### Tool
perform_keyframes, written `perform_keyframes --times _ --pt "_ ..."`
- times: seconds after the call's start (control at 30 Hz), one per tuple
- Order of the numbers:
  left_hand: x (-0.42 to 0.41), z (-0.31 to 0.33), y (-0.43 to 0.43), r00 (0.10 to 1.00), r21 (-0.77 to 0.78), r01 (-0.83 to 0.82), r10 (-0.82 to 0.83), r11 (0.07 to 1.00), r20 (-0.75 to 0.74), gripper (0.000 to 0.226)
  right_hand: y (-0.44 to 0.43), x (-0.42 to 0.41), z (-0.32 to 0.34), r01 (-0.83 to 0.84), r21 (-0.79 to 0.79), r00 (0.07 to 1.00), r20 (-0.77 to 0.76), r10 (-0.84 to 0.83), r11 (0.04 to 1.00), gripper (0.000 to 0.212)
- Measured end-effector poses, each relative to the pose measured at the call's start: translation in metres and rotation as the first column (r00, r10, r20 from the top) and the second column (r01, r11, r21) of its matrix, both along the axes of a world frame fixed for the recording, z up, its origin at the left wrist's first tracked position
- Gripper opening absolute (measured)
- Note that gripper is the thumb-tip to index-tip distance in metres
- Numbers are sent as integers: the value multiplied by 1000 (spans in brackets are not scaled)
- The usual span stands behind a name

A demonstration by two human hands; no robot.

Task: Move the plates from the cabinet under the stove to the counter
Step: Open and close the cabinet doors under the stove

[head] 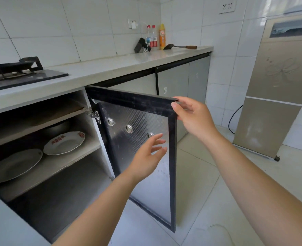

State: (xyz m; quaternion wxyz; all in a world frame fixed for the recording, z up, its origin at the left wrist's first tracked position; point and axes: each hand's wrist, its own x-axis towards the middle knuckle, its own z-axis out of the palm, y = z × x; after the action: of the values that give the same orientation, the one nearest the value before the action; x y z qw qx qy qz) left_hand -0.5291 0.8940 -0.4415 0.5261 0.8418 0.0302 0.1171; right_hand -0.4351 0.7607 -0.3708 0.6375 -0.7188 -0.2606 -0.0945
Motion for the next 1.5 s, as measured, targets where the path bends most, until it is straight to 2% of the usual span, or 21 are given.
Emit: perform_keyframes --times 0.13,0.4,0.5,0.8,0.9,0.97,1.1,1.23,1.5 --pt "-6 6 15 999 7 -29 29 1000 22 41 -2 -6 12 67 -16 997 35 -67 998 17" --pt "-39 32 56 995 -22 -55 57 998 87 37 10 -41 33 195 -74 963 203 -177 978 26" --pt "-57 34 77 992 -28 -78 80 997 101 39 27 -63 29 124 -89 977 182 -106 988 26" --pt "-135 4 160 973 56 -223 219 973 70 37 121 -116 -27 -85 -261 989 98 114 962 26" --pt "-176 -5 201 959 116 -284 281 952 35 36 163 -132 -45 -161 -271 981 58 183 949 23" --pt "-206 -10 228 945 104 -326 328 940 -6 35 194 -144 -54 -205 -299 972 49 230 932 25" --pt "-266 -11 273 893 111 -438 446 892 -56 35 256 -177 -64 -304 -347 940 40 338 887 28" --pt "-312 2 310 829 162 -548 559 820 -26 29 311 -211 -63 -400 -363 898 32 440 842 31" --pt "-357 19 351 725 165 -678 688 716 -5 23 404 -228 -41 -492 -412 821 74 567 767 38"
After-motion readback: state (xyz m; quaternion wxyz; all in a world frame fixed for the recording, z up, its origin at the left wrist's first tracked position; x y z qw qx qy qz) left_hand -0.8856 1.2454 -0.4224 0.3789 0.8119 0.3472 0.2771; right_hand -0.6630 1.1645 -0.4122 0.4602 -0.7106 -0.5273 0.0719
